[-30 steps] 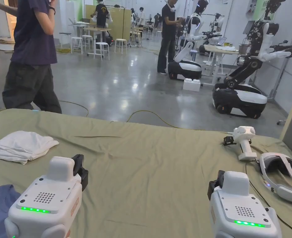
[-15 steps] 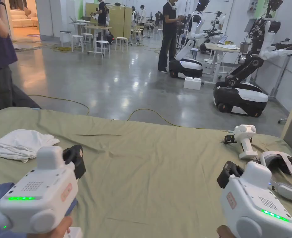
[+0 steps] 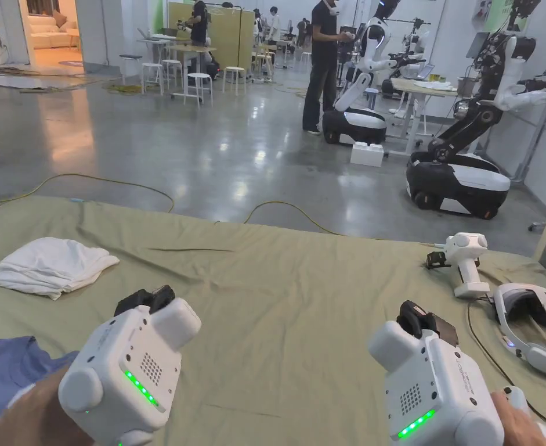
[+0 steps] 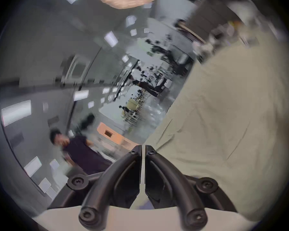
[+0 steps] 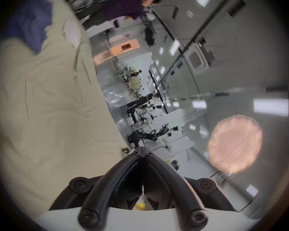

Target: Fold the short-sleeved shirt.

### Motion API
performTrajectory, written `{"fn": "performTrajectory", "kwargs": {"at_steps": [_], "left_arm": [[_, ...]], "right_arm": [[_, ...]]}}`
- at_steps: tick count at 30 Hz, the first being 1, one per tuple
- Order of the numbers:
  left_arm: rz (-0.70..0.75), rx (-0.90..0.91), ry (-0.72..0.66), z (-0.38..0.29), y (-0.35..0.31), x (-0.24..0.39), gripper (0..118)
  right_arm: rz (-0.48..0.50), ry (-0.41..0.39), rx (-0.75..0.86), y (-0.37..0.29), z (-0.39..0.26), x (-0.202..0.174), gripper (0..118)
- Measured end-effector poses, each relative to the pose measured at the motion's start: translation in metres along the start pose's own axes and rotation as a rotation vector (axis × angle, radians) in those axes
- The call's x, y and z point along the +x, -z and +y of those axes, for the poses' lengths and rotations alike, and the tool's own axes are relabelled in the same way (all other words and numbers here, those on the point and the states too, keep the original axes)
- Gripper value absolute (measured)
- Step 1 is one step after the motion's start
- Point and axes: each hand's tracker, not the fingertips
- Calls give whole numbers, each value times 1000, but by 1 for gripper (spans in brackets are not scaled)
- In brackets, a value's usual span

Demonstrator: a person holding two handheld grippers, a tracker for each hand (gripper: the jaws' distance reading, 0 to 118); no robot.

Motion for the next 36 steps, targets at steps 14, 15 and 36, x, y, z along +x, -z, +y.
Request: {"fn": "performTrajectory", "kwargs": {"at_steps": [14,15,36], "left_arm": [[-134,70,-1010,-28,10,-33,5],[-130,71,-997,-27,10,-35,5],[-199,-635,-882,-200,-10,-133,12]], "right_arm": [[86,1126,-169,-5,-5,24,0],[88,1120,-168,-5,-3,23,0],[219,979,-201,-2,12,-17,0]]}}
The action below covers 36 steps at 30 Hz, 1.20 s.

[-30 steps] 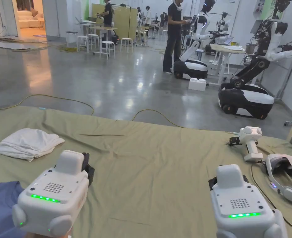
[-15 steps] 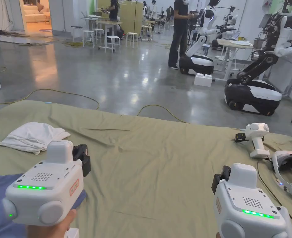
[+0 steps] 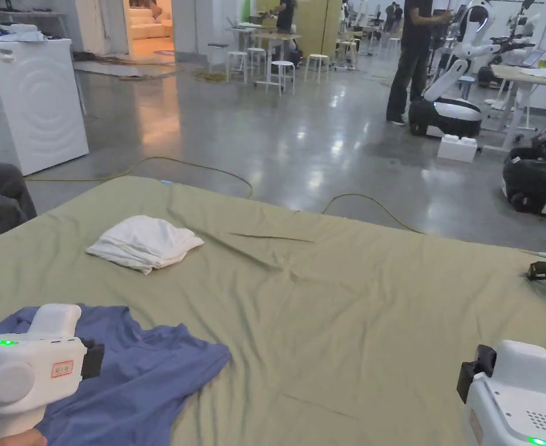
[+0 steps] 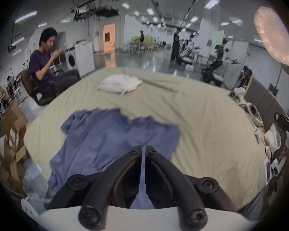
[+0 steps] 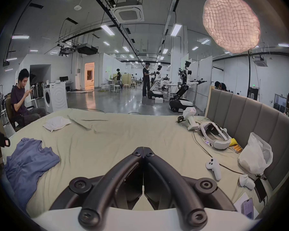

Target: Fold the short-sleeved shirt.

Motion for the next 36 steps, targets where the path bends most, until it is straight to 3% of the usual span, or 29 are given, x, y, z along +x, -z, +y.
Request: {"fn": "performTrajectory", "kwargs": {"at_steps": [2,4,6,16,19,20,21,23,28,36], "left_arm": [[6,-76,-55,-8,11,-24,28],[-8,-133,-103,-14,28,-52,53],[10,-173,-136,-21,46,-69,65],[119,-357,-142,-64,140,-94,65],[164,-265,-50,-69,133,-81,60],[164,-267,-18,-72,133,-76,48],[135,-249,6,-74,132,-73,23],[149,-244,15,-76,137,-65,7],[148,-232,-39,-68,126,-59,3],[4,86,-163,-21,55,-32,3]], "right_arm": [[18,2,-17,3,-4,-3,0],[23,-3,-30,5,-8,-5,0],[26,-7,-38,8,-11,-9,0],[35,-27,-76,11,-16,-17,0],[32,-30,-86,11,-18,-17,0],[32,-30,-87,11,-19,-17,0],[34,-29,-90,11,-19,-18,0],[36,-36,-92,12,-20,-19,0],[33,-30,-96,12,-21,-16,0],[36,-13,-59,6,-14,-3,0]]}}
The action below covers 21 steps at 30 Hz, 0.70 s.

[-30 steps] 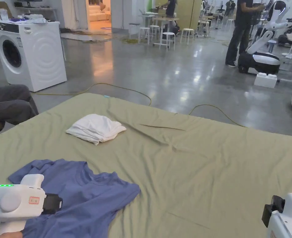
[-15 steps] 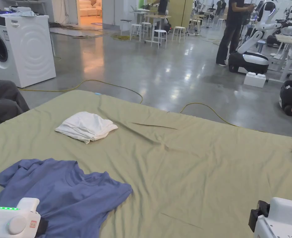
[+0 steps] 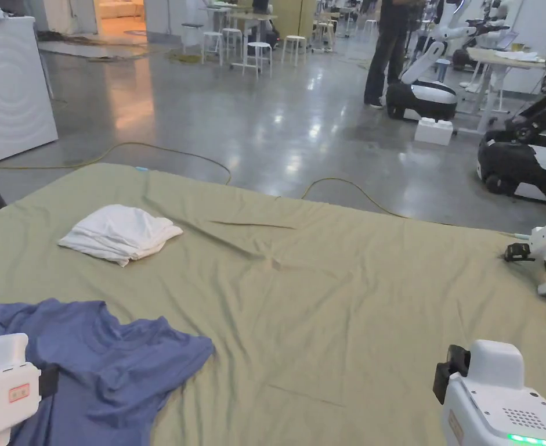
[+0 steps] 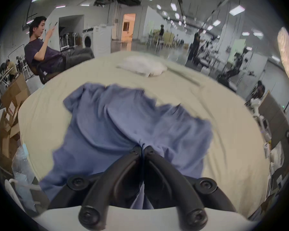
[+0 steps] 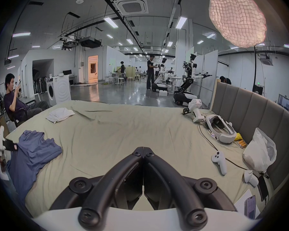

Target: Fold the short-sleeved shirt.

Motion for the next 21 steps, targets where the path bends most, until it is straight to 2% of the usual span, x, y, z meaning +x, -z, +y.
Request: {"fn": "performTrajectory", "kwargs": {"at_steps": [12,19,21], "left_arm": [[-351,285,177,108,-116,166,3],[-595,287,294,102,-137,276,3],[-660,274,279,91,-136,301,3]], "right_arm": [[-40,2,83,-26,21,32,0],[-75,57,105,-48,32,67,0],[-97,74,118,-54,32,76,0]]}}
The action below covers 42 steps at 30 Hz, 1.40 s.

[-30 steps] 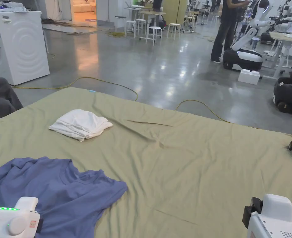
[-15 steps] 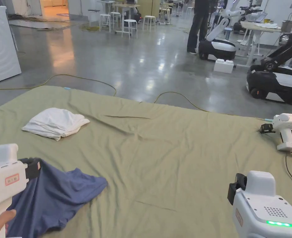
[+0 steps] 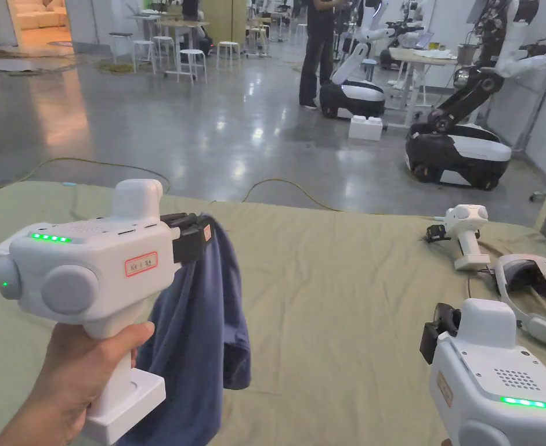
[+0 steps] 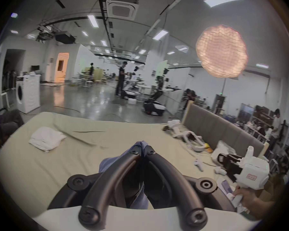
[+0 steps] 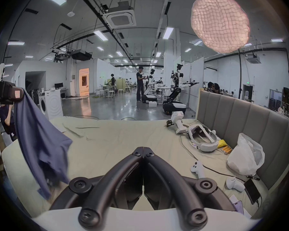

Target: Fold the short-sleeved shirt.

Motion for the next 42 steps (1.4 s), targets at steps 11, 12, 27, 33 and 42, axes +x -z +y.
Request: {"fn": "performTrajectory", "kwargs": {"at_steps": [11,12,27,33,42], "left_arm": [[-128,-286,19,-107,108,85,3],[-126,-307,25,-116,111,86,3],[76,-68,-7,-91,42,28,61],[261,94,41,-91,-3,10,36],[341,39,33,-116,-22,-15,0]], "right_arm": [[-58,8,-26,-9,-10,41,0],[-60,7,-33,-9,-13,44,0],[14,-16,-31,-4,-12,10,0],[26,18,44,-9,-1,-18,0],[47,24,83,-18,1,-39,0]]}}
